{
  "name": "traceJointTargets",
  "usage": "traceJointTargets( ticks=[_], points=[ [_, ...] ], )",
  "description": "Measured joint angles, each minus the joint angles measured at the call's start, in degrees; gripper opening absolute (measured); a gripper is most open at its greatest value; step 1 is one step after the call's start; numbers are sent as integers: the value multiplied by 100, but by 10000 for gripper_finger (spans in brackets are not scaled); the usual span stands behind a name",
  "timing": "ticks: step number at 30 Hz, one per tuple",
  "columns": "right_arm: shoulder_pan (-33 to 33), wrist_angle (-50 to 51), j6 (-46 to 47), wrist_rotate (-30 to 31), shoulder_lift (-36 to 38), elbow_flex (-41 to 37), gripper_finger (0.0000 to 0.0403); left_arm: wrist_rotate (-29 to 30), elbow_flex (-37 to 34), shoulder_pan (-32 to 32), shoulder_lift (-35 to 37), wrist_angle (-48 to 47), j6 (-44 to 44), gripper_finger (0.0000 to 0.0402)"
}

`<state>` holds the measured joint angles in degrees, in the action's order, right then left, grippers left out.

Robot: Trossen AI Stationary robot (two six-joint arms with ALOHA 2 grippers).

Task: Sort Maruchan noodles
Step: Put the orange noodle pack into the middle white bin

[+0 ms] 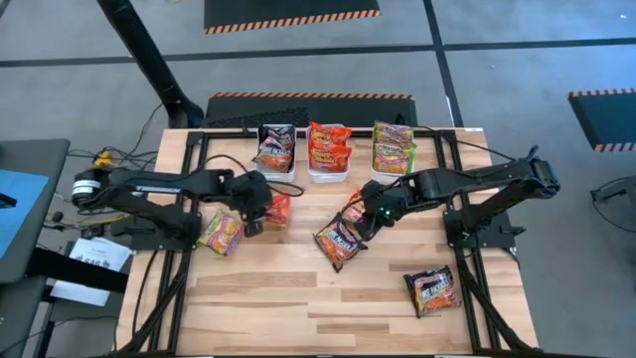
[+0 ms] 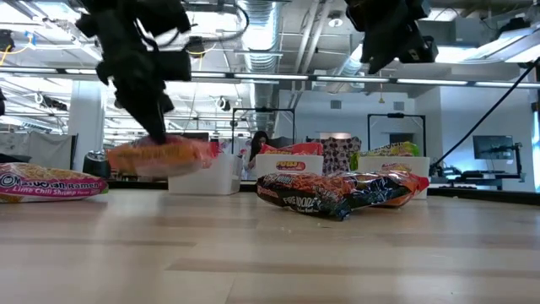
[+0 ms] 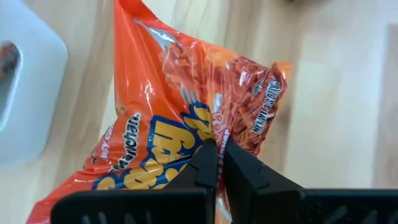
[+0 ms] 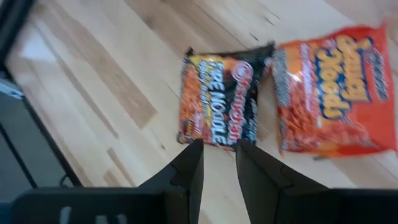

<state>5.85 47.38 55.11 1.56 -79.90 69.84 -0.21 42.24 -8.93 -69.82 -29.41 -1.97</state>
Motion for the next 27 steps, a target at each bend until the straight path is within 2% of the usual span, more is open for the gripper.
traceJointTargets(
  ticks=[7,13,19,27],
  points=[
    [-170,-801,-528,0,-2,0,123,46,9,486,544,274,388,0],
    [-591,-1554,-836,0,-2,0,160,530,17,799,689,337,992,0],
    [-1166,-2246,-811,-12,-2,2,191,909,20,984,686,395,2048,0],
    [-1731,-2780,-425,-395,-2,2,188,1500,94,1049,686,995,3165,0]
  ],
)
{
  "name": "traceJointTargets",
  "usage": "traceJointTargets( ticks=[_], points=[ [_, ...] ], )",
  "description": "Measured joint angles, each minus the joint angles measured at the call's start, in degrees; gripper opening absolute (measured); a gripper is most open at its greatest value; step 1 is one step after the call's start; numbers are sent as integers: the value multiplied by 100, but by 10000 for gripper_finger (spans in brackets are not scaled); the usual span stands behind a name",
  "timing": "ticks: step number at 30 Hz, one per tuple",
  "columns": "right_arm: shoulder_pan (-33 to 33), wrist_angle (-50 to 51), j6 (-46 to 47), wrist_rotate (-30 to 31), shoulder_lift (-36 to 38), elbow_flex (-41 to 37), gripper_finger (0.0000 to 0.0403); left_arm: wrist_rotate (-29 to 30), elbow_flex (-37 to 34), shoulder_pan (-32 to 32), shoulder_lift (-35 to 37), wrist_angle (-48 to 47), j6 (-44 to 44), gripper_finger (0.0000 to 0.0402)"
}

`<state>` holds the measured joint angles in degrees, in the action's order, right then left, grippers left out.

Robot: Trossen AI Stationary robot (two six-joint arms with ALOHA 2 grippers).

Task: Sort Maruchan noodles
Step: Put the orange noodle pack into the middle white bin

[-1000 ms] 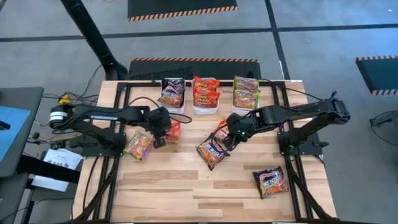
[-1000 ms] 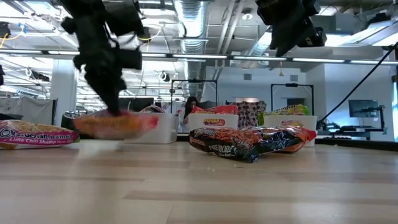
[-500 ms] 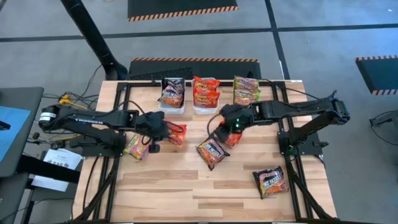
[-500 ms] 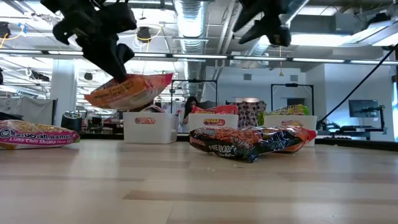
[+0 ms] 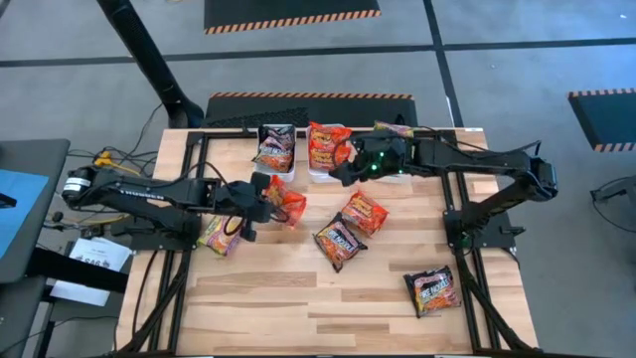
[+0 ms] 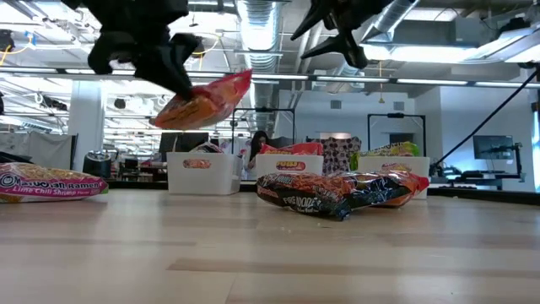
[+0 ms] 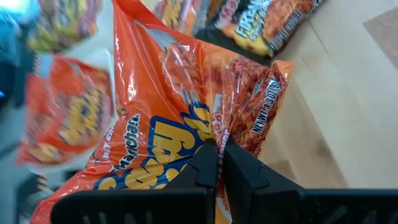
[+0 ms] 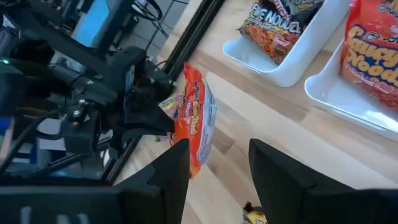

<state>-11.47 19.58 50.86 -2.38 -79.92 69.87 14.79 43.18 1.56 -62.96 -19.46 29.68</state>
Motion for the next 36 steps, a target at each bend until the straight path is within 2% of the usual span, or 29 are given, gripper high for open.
traceJointTargets(
  ticks=[11,20,28,36],
  points=[
    [145,-590,13,-91,-2,0,188,282,599,-7,2,12,964,0],
    [440,-1075,142,-10,-2,0,188,205,1007,7,-130,-146,982,0],
    [600,-1023,325,279,-2,2,185,216,1187,159,-394,-199,980,0],
    [759,-944,325,281,-170,-10,176,554,1191,243,-600,32,859,0]
  ],
)
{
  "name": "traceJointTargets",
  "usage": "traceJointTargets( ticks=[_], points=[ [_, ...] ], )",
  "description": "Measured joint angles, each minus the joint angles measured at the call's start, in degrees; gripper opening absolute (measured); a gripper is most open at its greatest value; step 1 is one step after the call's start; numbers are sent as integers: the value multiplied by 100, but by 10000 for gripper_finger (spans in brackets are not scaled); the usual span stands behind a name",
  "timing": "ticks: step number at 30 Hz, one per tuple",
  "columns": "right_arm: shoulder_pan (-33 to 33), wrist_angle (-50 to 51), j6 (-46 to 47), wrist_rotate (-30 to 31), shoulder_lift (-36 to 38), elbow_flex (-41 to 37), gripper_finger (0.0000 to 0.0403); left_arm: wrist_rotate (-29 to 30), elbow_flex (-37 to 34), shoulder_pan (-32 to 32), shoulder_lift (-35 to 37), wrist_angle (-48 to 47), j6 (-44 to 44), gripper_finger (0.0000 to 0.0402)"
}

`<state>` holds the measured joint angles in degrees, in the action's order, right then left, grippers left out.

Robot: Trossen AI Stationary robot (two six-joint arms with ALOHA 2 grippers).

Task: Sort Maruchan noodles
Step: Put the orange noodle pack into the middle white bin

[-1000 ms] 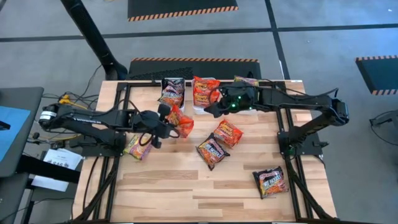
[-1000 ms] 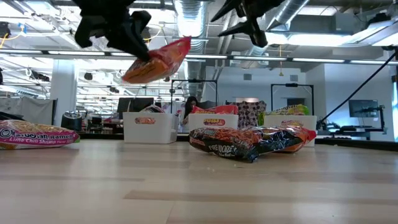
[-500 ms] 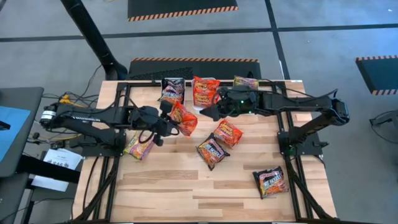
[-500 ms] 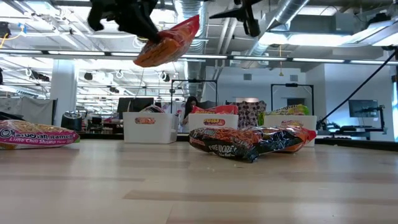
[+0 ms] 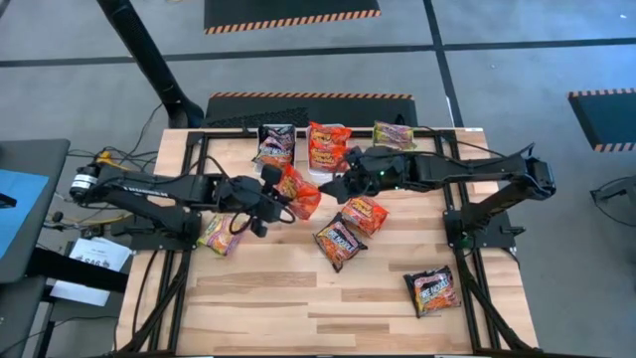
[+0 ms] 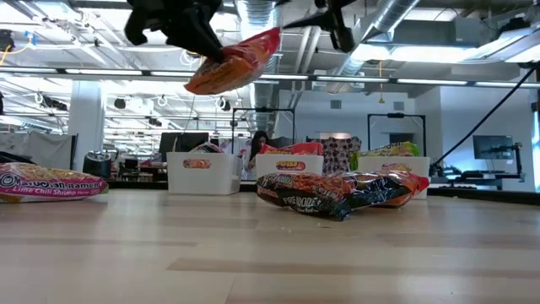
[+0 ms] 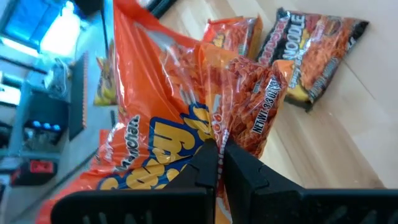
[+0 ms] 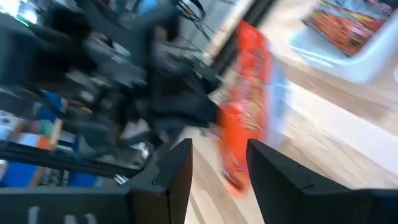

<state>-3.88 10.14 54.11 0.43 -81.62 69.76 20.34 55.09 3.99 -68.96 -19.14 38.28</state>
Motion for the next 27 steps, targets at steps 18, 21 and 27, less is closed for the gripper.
traceJointTargets(
  ticks=[18,21,27],
  points=[
    [-1,195,-55,-33,-387,14,175,240,555,2,-536,-107,-246,0],
    [-42,333,-55,-31,-391,12,175,283,555,0,-516,-247,-300,0],
    [-114,322,-55,-33,-396,12,175,304,555,-2,-508,-193,-312,0]
  ],
)
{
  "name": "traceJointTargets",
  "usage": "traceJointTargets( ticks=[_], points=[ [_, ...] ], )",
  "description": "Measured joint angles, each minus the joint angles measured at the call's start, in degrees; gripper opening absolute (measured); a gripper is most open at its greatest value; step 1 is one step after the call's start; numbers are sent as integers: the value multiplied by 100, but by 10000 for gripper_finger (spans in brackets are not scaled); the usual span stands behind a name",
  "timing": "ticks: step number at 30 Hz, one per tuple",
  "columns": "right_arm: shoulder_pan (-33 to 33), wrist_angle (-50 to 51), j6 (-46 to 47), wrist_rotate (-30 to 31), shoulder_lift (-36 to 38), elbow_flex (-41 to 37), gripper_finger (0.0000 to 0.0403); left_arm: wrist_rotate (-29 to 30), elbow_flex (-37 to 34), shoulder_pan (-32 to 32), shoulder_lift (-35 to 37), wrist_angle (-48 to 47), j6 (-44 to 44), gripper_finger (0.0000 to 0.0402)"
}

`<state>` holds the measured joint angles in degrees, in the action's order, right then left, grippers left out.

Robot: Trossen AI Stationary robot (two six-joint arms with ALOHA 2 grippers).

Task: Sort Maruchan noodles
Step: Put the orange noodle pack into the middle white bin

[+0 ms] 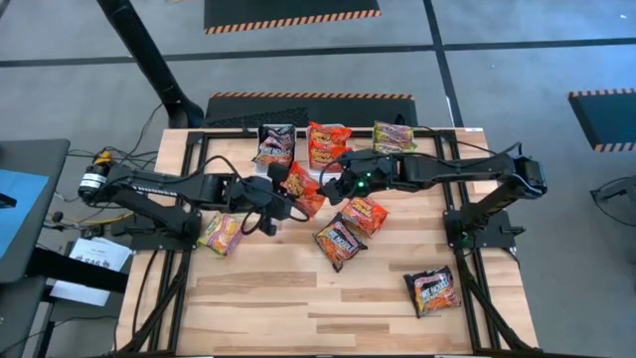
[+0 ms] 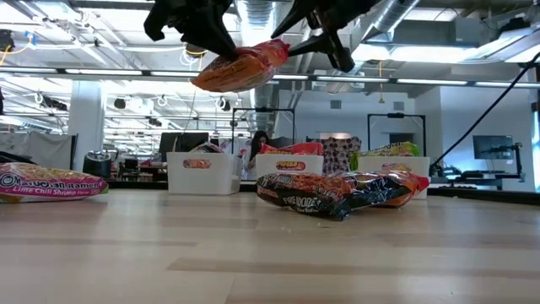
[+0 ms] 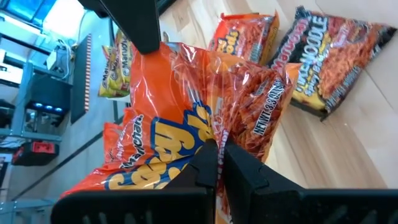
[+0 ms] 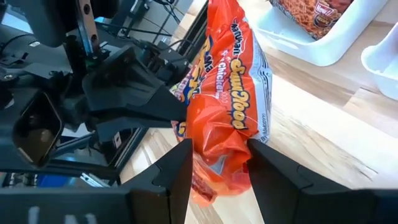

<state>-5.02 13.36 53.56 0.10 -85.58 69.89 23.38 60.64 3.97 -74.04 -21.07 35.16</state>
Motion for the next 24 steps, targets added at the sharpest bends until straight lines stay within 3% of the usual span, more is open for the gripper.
traceJointTargets(
  ticks=[12,21,24],
  points=[
    [6,-41,193,2,-181,0,162,-23,-4,-26,-21,249,-169,0],
    [13,-38,137,-4,-185,0,20,-15,-7,-26,-20,373,-204,0],
    [15,-42,70,-5,-183,0,12,-11,-7,-28,-20,373,-233,7]
  ],
)
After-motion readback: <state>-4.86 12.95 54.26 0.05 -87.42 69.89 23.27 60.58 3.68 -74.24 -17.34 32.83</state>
